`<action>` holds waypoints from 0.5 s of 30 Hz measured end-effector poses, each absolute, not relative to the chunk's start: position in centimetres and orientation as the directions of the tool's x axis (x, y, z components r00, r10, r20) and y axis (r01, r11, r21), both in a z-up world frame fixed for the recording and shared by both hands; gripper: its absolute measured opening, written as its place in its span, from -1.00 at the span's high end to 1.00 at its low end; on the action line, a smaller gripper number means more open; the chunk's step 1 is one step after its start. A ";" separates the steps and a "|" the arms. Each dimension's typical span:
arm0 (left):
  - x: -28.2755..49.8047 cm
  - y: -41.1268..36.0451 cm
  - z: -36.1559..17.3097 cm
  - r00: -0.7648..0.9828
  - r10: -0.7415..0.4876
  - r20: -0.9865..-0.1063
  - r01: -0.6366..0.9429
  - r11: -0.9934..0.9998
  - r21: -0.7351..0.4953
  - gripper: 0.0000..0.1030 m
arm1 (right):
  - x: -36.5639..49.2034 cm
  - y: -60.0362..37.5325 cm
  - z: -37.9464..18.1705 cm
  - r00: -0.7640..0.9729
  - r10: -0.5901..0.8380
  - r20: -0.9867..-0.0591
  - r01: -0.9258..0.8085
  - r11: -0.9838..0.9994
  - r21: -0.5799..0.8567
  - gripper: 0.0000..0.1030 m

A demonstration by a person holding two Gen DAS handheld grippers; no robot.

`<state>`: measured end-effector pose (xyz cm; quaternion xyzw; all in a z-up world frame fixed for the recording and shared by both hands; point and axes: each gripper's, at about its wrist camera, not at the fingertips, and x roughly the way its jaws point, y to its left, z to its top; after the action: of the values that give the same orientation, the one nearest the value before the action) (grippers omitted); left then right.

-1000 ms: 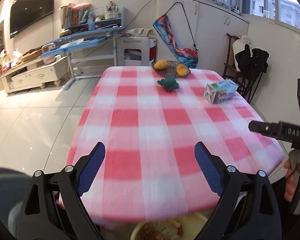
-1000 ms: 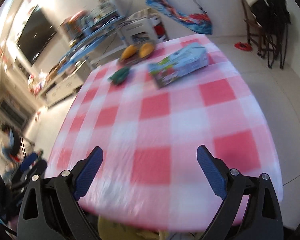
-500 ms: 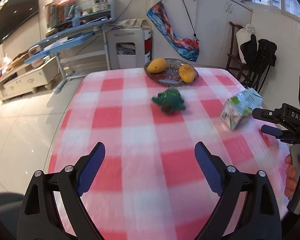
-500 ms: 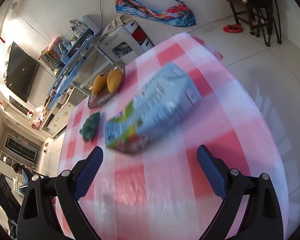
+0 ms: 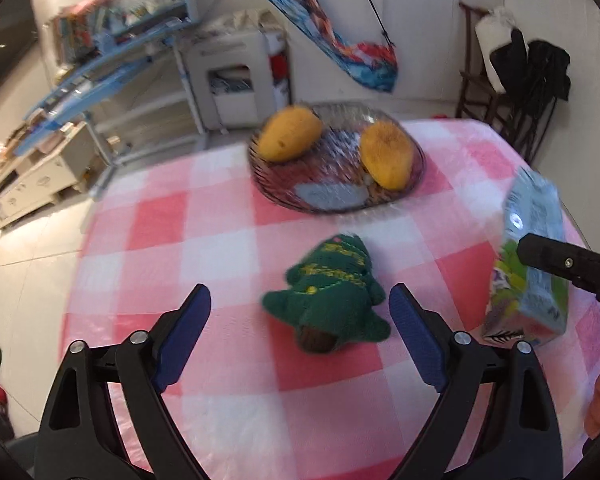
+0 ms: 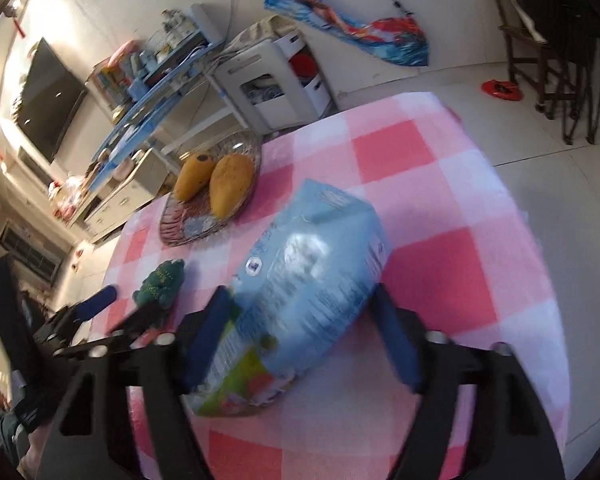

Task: Collect trash
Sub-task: 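Grasp the green knitted toy with the left tool while the right tool grasps the milk carton, then carry the green toy over the bucket with the left tool while the right tool carries the carton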

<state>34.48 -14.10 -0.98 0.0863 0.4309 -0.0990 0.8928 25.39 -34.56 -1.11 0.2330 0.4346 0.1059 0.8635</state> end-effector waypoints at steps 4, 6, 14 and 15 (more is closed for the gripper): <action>34.2 -14.7 -1.9 0.562 -0.162 -0.811 0.307 0.952 0.023 -0.08 | 25.4 -33.4 -1.4 0.552 0.480 -0.682 -0.048 0.835 0.549 0.02; 33.3 -14.7 -1.9 0.561 -0.188 -0.806 0.329 0.944 0.009 0.20 | 25.2 -32.6 -1.4 0.528 0.511 -0.678 -0.081 0.826 0.559 0.06; 25.9 -11.4 -1.6 0.540 -0.233 -0.809 0.330 0.943 -0.051 0.32 | 20.6 -29.8 -0.3 0.457 0.573 -0.680 -0.185 0.810 0.557 0.21; 24.9 -10.6 -1.6 0.539 -0.240 -0.808 0.319 0.945 -0.067 0.33 | 19.7 -29.9 -0.1 0.454 0.579 -0.677 -0.185 0.805 0.564 0.24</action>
<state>24.87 -10.62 -1.60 0.0439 0.4529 -0.1594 0.8761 19.74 -29.92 -0.15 0.2102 0.4686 0.2309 0.8264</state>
